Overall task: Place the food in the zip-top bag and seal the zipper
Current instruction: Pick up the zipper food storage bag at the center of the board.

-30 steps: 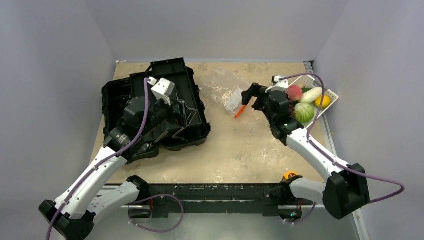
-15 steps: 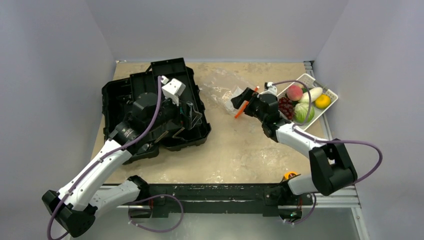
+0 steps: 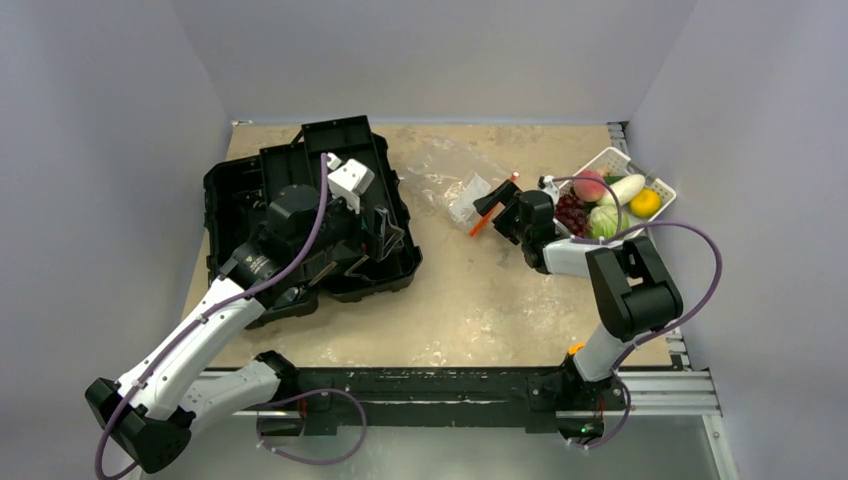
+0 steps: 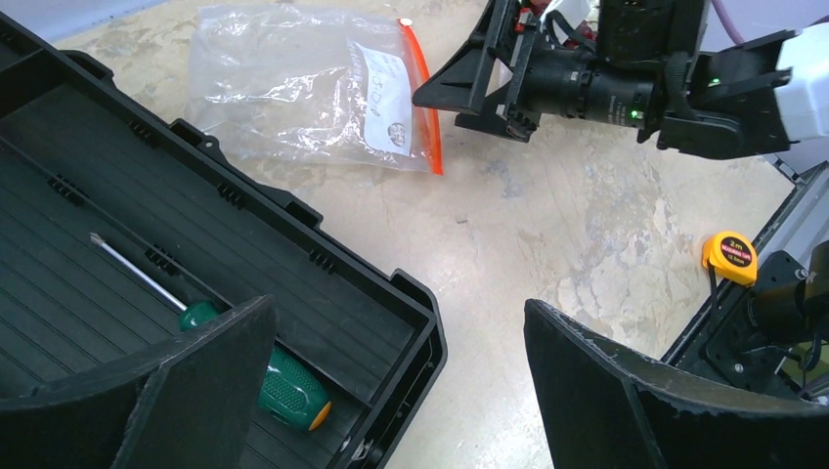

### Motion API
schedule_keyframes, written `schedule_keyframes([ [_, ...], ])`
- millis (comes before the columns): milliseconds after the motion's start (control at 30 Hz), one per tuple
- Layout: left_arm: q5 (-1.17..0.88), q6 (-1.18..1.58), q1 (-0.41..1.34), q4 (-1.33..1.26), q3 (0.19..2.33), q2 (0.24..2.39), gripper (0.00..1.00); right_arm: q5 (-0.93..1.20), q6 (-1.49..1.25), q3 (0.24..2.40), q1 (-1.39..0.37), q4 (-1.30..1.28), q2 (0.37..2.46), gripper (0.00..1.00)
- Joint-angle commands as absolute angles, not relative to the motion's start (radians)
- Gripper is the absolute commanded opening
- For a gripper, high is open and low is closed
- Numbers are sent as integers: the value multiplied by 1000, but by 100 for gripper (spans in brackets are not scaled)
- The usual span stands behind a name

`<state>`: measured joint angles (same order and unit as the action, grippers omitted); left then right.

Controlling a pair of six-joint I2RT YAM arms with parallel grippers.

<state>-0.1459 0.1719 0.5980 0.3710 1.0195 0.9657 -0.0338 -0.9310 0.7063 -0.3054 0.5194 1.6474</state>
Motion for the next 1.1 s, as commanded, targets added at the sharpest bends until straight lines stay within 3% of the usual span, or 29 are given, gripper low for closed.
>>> schedule_keyframes([
  [0,-168,161,603,345,1068,954,96,-34,-958,764,-284,604,1700,95],
  [167,-174,164,604,346,1066,947,96,-12,-958,759,-267,692,1742,86],
  [500,-186,170,604,344,1066,945,96,-4,-1012,787,-266,806,1852,80],
  [633,-172,161,604,350,1066,935,96,20,-1012,803,-267,837,1876,67],
  [867,-172,182,604,409,1102,915,97,53,-1024,798,-262,901,1893,26],
  [1067,-173,250,609,623,1216,882,97,84,-1016,764,-254,967,1864,4],
])
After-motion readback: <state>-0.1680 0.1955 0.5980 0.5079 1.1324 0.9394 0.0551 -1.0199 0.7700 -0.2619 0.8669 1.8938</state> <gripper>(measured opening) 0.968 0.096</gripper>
